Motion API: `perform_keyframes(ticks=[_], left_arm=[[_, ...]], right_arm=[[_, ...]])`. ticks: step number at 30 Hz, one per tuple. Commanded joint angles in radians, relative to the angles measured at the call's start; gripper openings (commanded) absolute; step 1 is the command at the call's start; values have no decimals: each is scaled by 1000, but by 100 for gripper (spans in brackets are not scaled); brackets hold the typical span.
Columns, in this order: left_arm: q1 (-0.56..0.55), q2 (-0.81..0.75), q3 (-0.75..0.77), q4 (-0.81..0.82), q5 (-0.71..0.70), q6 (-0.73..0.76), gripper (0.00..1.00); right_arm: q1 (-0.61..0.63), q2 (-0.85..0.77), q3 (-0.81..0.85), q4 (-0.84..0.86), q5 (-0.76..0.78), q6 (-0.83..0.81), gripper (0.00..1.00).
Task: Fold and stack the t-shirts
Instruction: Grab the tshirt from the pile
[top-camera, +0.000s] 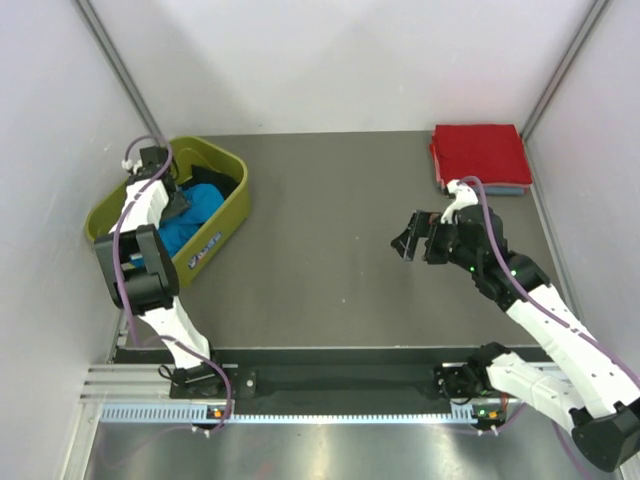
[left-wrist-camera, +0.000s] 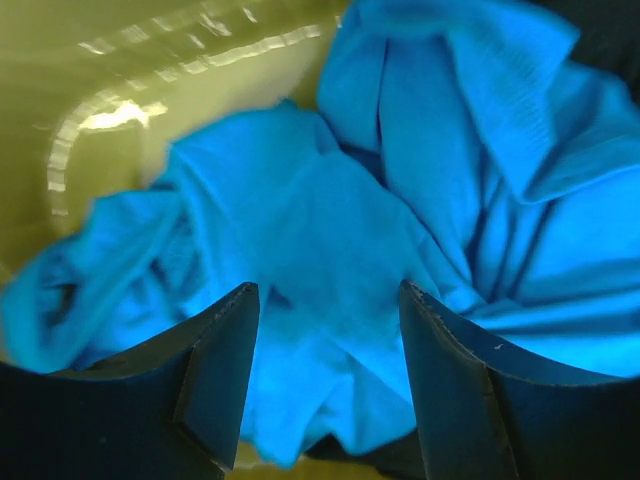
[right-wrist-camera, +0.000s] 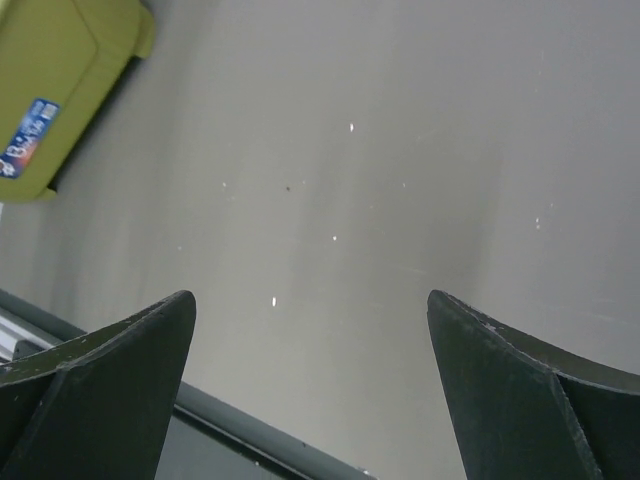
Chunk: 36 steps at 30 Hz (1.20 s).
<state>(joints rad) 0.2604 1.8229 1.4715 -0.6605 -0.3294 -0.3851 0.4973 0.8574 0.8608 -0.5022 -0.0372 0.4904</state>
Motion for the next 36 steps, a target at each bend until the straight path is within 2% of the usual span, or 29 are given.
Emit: perform_keyframes(ticks=[1,3,5,6,8,11,16,27,30,32,34,36], left_arm=[[25,47,-49,88,55,-40,62],[36,105,-42,88,79,-46,59],[39,163,37,36,122,-44,44],[40,179,71,-5,127,-40,32],[40,187,139,-62,122,-26,0],[42,127,180,-76,130,15,0],[28,-28,237,-19,366,64,0],[-13,-168,389,-25,362,104,0],[-13,-220,385,96,481,74,0],[-19,-272,330,293,617,26,0],[-47,-303,297,416,653,2,0],[-76,-294,344,453,661,0,0]], right_arm=[[12,22,73,10,-21,-13,100],[11,32,93,8,-26,-9,100],[11,40,110,1,-26,0,100],[12,42,125,-5,-27,7,100],[12,37,135,-6,-32,13,100],[12,28,139,2,-32,16,99],[12,23,130,16,-21,11,100],[12,-14,101,36,-27,23,100],[12,-14,110,36,-27,17,100],[12,-14,118,36,-27,13,100],[11,-15,121,34,-26,10,100],[11,-17,124,31,-17,7,100]])
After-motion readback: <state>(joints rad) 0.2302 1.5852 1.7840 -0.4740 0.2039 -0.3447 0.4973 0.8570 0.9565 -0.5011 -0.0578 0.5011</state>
